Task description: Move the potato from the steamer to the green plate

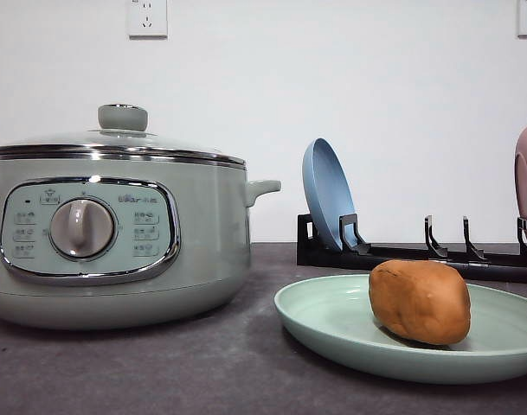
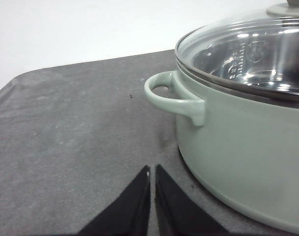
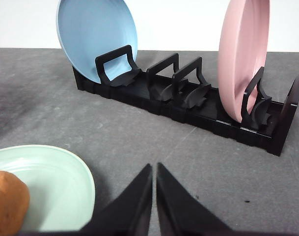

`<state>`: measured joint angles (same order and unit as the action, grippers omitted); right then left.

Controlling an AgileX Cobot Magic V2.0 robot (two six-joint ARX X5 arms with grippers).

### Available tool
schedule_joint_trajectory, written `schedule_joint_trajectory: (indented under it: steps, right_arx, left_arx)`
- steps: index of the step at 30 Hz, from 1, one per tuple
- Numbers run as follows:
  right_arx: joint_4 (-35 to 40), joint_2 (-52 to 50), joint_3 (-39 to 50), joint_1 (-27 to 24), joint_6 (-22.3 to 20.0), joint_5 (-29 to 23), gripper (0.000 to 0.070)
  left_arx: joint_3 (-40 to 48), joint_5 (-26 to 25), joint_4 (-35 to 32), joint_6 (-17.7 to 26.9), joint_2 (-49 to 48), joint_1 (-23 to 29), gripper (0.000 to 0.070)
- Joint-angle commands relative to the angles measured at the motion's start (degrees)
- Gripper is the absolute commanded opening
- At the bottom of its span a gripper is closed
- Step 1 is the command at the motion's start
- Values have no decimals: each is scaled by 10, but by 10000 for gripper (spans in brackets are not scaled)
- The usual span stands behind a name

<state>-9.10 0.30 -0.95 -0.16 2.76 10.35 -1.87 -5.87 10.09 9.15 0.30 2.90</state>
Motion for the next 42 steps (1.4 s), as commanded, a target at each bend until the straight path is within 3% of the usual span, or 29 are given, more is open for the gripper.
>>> schedule_joint_trajectory:
  steps: [1,42]
  right_arx:
    - [1,-1,3,0,-2,1,0]
    - [1,-1,3,0,-2,1,1]
  left_arx:
    - [12,1,4,3,-1,1,10]
    - [12,1,4,2,-1,1,10]
